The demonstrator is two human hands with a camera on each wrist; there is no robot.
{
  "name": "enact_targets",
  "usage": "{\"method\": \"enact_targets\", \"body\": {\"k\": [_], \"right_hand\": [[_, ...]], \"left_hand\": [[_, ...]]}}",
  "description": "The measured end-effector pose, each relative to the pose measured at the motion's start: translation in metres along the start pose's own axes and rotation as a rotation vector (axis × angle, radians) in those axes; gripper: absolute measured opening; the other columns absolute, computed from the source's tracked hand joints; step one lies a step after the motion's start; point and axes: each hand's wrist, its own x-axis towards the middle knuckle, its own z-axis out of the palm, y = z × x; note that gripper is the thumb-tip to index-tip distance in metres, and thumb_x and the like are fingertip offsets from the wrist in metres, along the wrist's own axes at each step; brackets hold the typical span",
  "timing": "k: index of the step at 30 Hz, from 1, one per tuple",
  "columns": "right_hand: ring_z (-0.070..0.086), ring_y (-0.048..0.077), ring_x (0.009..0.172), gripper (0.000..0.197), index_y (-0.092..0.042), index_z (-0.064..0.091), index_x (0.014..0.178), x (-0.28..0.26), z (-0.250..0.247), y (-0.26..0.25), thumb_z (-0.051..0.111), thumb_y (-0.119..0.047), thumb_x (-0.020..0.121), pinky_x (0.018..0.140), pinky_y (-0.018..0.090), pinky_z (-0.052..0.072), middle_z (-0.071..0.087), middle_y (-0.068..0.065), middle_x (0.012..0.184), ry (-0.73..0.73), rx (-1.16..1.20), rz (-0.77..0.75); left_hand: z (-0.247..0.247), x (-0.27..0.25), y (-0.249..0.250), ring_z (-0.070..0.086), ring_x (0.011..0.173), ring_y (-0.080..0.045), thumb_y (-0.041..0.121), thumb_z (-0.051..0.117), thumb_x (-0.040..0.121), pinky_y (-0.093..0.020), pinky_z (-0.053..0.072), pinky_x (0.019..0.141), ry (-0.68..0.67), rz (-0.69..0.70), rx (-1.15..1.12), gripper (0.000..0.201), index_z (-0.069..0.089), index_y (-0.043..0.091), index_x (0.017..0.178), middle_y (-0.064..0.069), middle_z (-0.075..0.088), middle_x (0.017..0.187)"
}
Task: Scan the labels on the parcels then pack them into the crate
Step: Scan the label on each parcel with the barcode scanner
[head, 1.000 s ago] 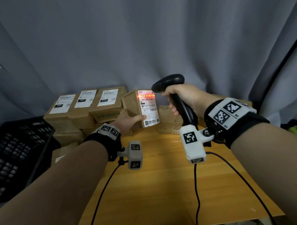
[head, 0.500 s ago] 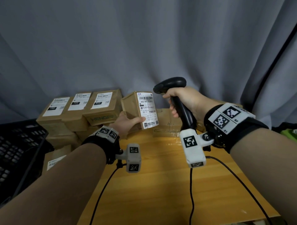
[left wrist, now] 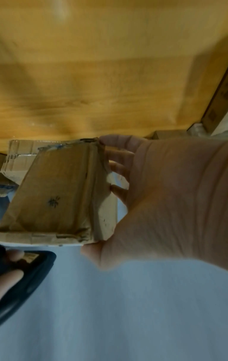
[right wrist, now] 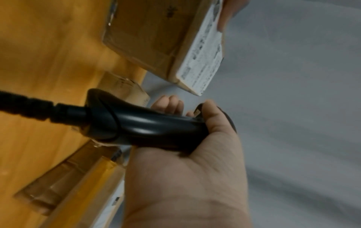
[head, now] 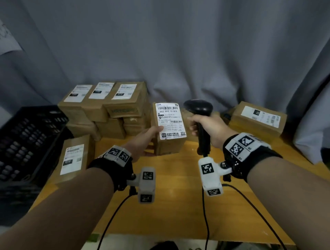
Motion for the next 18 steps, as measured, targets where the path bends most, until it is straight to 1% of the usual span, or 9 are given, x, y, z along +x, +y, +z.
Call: {"method": "enact_targets", "body": {"k": [2,4,7,9,11,13,14,16,18], "right_hand": [[0.060,0.018,0.070,0.005,-0.008,0.064,0.088,-0.003,0.006,0.017,0.069,-0.009,0.086,0.064,0.029,0.052,0.062,0.007,0.079,-0.036,0.009,0.038],[0.063,0.020,0.078,0.011,-0.010,0.065,0.096,-0.004,0.016,0.032,0.070,-0.013,0.087,0.073,0.033,0.055,0.065,0.009,0.089,-0.089,-0.005,0.070],[0.065,0.020,0.079,0.028,-0.012,0.061,0.114,0.001,0.041,0.050,0.069,-0.021,0.088,0.076,0.033,0.056,0.065,0.007,0.101,-0.145,-0.049,0.061],[0.066,0.018,0.080,0.033,-0.011,0.060,0.118,0.007,0.065,0.058,0.069,-0.022,0.088,0.079,0.034,0.056,0.066,0.005,0.102,-0.197,-0.078,0.071],[0.066,0.018,0.082,0.034,-0.009,0.061,0.119,0.016,0.095,0.064,0.069,-0.022,0.088,0.082,0.035,0.056,0.066,0.006,0.098,-0.267,-0.112,0.105],[0.065,0.019,0.086,0.035,-0.009,0.062,0.119,0.022,0.131,0.073,0.069,-0.023,0.088,0.082,0.035,0.055,0.067,0.006,0.098,-0.329,-0.151,0.145],[0.065,0.020,0.088,0.033,-0.010,0.062,0.117,0.025,0.150,0.079,0.069,-0.024,0.088,0.082,0.036,0.055,0.067,0.006,0.098,-0.350,-0.162,0.166],[0.063,0.021,0.089,0.024,-0.016,0.064,0.108,0.028,0.185,0.088,0.071,-0.026,0.087,0.082,0.037,0.056,0.068,0.004,0.095,-0.374,-0.152,0.209],[0.064,0.022,0.088,0.024,-0.020,0.066,0.105,0.034,0.215,0.093,0.073,-0.029,0.084,0.079,0.038,0.056,0.070,0.005,0.097,-0.383,-0.146,0.232]], "left_hand": [[-0.005,-0.008,-0.017,0.065,0.103,-0.028,0.053,0.053,0.090,-0.044,0.052,0.094,0.037,-0.048,-0.045,0.042,0.060,0.025,0.120,-0.007,0.067,0.113],[-0.014,-0.016,-0.034,0.065,0.102,-0.028,0.054,0.054,0.088,-0.045,0.052,0.094,0.081,-0.087,-0.070,0.043,0.060,0.023,0.119,-0.009,0.067,0.112],[-0.038,-0.025,-0.059,0.064,0.101,-0.027,0.054,0.052,0.090,-0.044,0.051,0.093,0.170,-0.154,-0.092,0.042,0.057,0.024,0.119,-0.008,0.067,0.110],[-0.063,-0.028,-0.077,0.064,0.101,-0.025,0.055,0.051,0.089,-0.042,0.051,0.091,0.250,-0.213,-0.111,0.043,0.056,0.024,0.119,-0.007,0.067,0.108],[-0.092,-0.028,-0.091,0.065,0.098,-0.024,0.058,0.053,0.087,-0.039,0.052,0.085,0.348,-0.252,-0.135,0.049,0.057,0.023,0.121,-0.006,0.069,0.106],[-0.120,-0.024,-0.103,0.066,0.094,-0.023,0.057,0.054,0.086,-0.038,0.052,0.084,0.409,-0.283,-0.151,0.049,0.057,0.022,0.121,-0.007,0.070,0.103],[-0.132,-0.022,-0.107,0.066,0.093,-0.023,0.056,0.054,0.087,-0.040,0.051,0.087,0.423,-0.294,-0.161,0.046,0.057,0.022,0.117,-0.007,0.070,0.101],[-0.153,-0.015,-0.110,0.065,0.090,-0.024,0.057,0.055,0.087,-0.044,0.050,0.094,0.427,-0.320,-0.188,0.042,0.059,0.019,0.105,-0.007,0.069,0.094],[-0.170,-0.008,-0.109,0.065,0.090,-0.026,0.060,0.054,0.087,-0.046,0.051,0.095,0.394,-0.351,-0.190,0.044,0.060,0.017,0.095,-0.009,0.068,0.091]]}}
